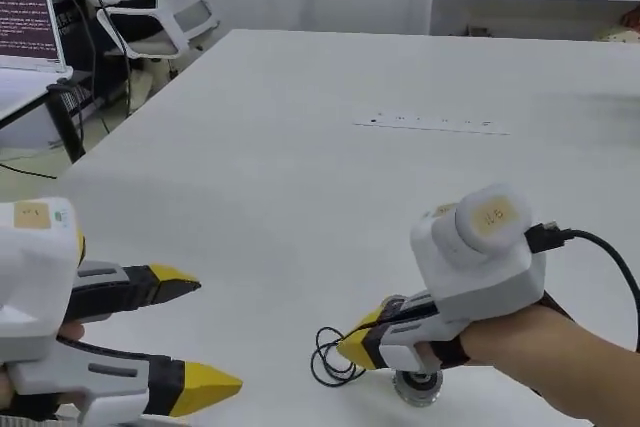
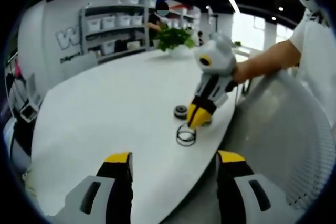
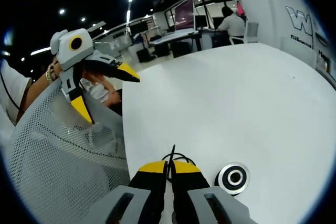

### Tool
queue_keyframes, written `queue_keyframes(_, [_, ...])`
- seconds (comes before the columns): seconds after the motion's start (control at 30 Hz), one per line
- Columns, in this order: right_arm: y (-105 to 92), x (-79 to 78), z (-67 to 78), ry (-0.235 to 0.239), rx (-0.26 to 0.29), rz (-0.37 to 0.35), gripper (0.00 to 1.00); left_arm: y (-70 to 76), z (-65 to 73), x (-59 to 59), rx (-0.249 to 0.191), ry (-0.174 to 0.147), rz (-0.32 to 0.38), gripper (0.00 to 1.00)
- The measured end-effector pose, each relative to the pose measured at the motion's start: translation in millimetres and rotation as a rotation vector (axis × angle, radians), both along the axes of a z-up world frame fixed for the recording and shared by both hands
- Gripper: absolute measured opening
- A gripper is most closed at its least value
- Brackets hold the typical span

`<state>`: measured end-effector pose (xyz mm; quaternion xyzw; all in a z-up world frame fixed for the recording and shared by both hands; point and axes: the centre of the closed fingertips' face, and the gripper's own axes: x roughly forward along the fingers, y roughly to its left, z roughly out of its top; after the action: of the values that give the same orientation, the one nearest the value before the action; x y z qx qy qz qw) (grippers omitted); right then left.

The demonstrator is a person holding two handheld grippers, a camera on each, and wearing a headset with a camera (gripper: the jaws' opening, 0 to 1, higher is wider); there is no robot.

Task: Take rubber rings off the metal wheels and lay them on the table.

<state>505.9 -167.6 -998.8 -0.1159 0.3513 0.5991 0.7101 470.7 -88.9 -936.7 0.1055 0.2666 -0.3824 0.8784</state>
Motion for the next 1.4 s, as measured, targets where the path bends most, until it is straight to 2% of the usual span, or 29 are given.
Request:
queue_keyframes(0.23, [-0.9,0.3,-7.7,0.006,-0.016,-0.013,0.02,-0.4,2.0,1.4,-0.020,-0.005,0.014,0.67])
queue_keyframes(0.37, [-3.5,2.5,-11.3,0.013,-0.022,-0.028,0.03,-1.4,0.5,0.8,-0.023,0.004,0.011,0.68])
queue_keyframes(0.57, [-7.1,6.2,-15.5,0.010,-0.040,-0.042,0.07,-0.5,0.2,2.2,-0.028,0.007,0.022,0.68])
queue_keyframes(0.7, [-9.5,9.7,-16.7,-0.010,-0.055,-0.048,0.10,-0.7,-0.5,2.5,-0.031,0.013,0.023,0.68])
queue_keyframes(1.0, [-18.6,24.4,-12.7,-0.019,-0.048,-0.100,0.08,-0.9,-1.5,2.5,-0.030,0.018,0.025,0.68])
queue_keyframes(1.27, [-23.3,29.5,-10.4,-0.037,-0.051,-0.118,0.07,-0.8,-1.8,1.8,-0.025,0.019,0.027,0.68])
queue_keyframes(1.4, [-27.9,35.7,-2.7,-0.053,-0.033,-0.138,0.08,-1.6,-2.6,0.8,-0.018,0.022,0.022,0.68])
